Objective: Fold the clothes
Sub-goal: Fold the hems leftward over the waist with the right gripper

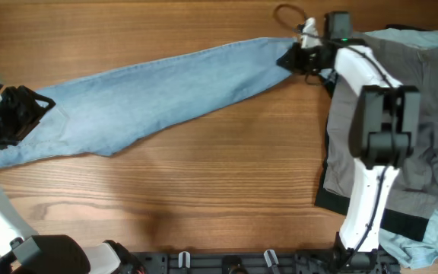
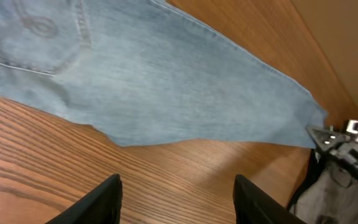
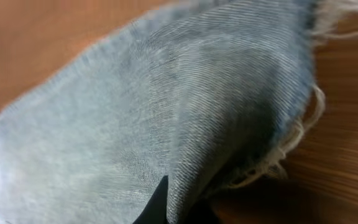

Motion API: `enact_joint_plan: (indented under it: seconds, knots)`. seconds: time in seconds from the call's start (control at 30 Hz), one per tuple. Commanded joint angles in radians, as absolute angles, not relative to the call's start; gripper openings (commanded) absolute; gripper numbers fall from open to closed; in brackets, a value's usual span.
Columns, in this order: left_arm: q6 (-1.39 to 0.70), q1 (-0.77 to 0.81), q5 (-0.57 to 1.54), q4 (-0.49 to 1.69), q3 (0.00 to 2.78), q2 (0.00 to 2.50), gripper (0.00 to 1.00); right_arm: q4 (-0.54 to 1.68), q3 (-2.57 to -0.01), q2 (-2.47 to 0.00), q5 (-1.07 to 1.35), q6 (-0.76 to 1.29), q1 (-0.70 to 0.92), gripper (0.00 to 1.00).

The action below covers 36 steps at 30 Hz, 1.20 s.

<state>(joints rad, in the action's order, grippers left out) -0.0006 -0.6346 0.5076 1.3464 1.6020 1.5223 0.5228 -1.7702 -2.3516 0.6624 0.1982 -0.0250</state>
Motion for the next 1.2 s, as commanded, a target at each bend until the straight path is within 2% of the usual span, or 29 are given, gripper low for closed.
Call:
enact_joint_plan:
  seconds: [0.0,0.13,0.23,0.47,0.57,0.73,0.93,1.17]
  knots:
    - [0.027,-0.63,0.527,1.348,1.617,1.505,0.57,0.509,-1.835,-2.128,0.672,0.292,-0.2,0.04]
    - [0.027,-0.63,0.527,1.348,1.617,1.505,0.58,0.485,-1.835,-1.967,0.752,0.3,-0.318,0.04]
    - [0.026,-0.63,0.527,1.35,1.617,1.505,0.58,0.482,-1.835,-1.906,0.81,0.307,-0.291,0.04]
    - [0.027,-0.63,0.527,1.366,1.617,1.505,0.58,0.484,-1.831,-1.898,0.731,0.348,0.041,0.04]
    - [0.026,-0.63,0.527,1.367,1.617,1.505,0.59,0.482,-1.831,-1.907,0.566,0.342,0.244,0.04]
    - [0.027,-0.63,0.527,1.367,1.617,1.505,0.59,0.452,-1.831,-1.946,0.248,0.34,0.481,0.04]
    - [0.027,-0.63,0.527,1.368,1.617,1.505,0.6,0.402,-1.831,-2.033,0.165,0.344,0.569,0.04]
    - [0.027,-0.63,0.527,1.366,1.617,1.505,0.61,0.353,-1.831,-2.112,0.273,0.374,0.596,0.04]
